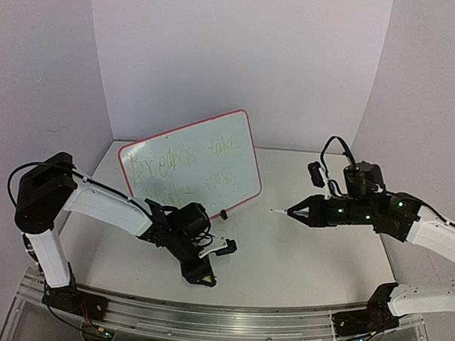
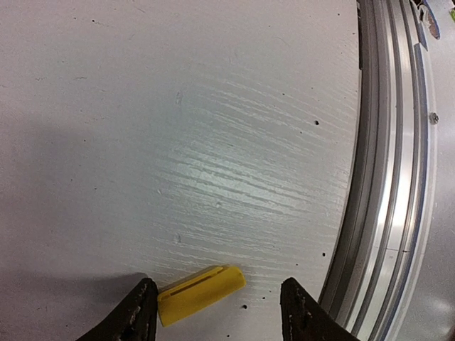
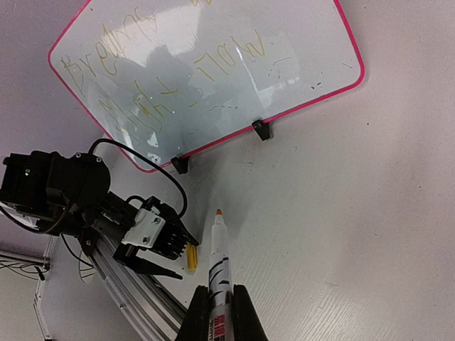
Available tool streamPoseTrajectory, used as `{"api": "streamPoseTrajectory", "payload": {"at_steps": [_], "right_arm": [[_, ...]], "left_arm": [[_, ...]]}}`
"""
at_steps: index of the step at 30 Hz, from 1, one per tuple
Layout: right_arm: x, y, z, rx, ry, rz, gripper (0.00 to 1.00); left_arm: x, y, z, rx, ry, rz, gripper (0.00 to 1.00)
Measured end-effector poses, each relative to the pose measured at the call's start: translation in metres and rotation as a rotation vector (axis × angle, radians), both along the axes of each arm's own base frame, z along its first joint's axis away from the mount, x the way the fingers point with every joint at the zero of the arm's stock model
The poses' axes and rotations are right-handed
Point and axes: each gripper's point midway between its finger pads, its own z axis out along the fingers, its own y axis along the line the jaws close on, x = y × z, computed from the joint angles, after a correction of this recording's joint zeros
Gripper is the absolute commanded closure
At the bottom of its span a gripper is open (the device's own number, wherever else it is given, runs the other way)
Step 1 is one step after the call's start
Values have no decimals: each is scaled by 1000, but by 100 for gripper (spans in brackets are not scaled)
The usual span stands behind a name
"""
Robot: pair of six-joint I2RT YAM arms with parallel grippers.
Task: Write a sentence on the whiteboard
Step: Pick up the pen cap from the center of the board.
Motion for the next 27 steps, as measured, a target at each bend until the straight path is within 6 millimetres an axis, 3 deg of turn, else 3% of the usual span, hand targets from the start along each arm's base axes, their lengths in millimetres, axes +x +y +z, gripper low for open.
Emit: {"api": "streamPoseTrajectory", "payload": {"at_steps": [15, 27], "right_arm": [[0, -1, -2, -7, 1, -5, 100], [2, -2, -2, -12, -3, -14, 100]], "left_arm": [[-26, 13, -3, 38, -32, 24, 52], [-28, 13, -5, 59, -94, 26, 59]]}}
